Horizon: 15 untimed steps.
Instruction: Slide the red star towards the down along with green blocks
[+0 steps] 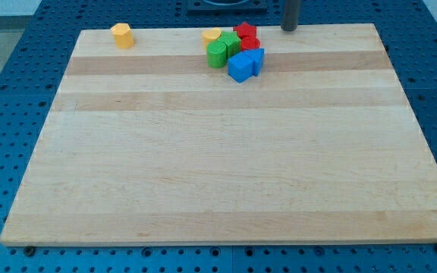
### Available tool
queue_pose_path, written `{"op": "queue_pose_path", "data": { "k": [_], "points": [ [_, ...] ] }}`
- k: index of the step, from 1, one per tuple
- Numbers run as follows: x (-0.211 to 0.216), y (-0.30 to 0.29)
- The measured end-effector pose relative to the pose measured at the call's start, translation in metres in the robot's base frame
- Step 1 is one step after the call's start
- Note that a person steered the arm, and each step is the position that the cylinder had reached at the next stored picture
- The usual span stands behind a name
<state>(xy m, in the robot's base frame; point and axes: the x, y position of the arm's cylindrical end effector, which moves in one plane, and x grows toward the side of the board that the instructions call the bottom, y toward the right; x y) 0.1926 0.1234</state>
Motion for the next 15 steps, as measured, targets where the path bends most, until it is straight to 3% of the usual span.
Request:
{"op": "queue_pose_path", "data": {
  "k": [3, 5, 15],
  "points": [
    [0.001, -0.064],
    [0.018, -0.069],
    [0.052, -0.212]
  ]
}}
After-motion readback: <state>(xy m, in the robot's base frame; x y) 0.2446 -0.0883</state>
